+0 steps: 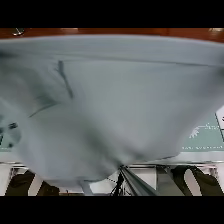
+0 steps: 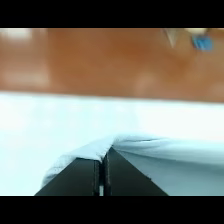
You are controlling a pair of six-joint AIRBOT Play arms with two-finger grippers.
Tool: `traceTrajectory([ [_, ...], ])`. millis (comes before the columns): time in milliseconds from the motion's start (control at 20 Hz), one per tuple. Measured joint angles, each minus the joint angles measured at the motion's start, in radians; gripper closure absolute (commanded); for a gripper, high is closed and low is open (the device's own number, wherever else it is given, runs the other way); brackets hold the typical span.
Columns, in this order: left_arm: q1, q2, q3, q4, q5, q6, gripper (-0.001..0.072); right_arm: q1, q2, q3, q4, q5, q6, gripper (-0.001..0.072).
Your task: Fold the shirts.
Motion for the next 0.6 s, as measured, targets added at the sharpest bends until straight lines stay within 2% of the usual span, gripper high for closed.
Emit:
traceTrajectory([
  [150,-0.011,-0.155,-0.108,-0.097,0.080,0.026,0.0667,0.000,-0.108,-0.194,0.061,-0.130,-0.062,0.0689],
  [300,-0.063,-0.350,-0.148,-0.142,0.190,0.035,0.0667,0.001,-0.294,-0.276,0.134,-0.268,-0.126,0.0689],
  [450,-0.135,-0.554,-0.145,-0.198,0.318,0.035,0.0667,0.001,-0.523,-0.262,0.213,-0.375,-0.177,0.0689],
  [600,-0.191,-0.740,-0.099,-0.281,0.442,0.033,0.0667,0.001,-0.749,-0.156,0.278,-0.413,-0.195,0.0689],
])
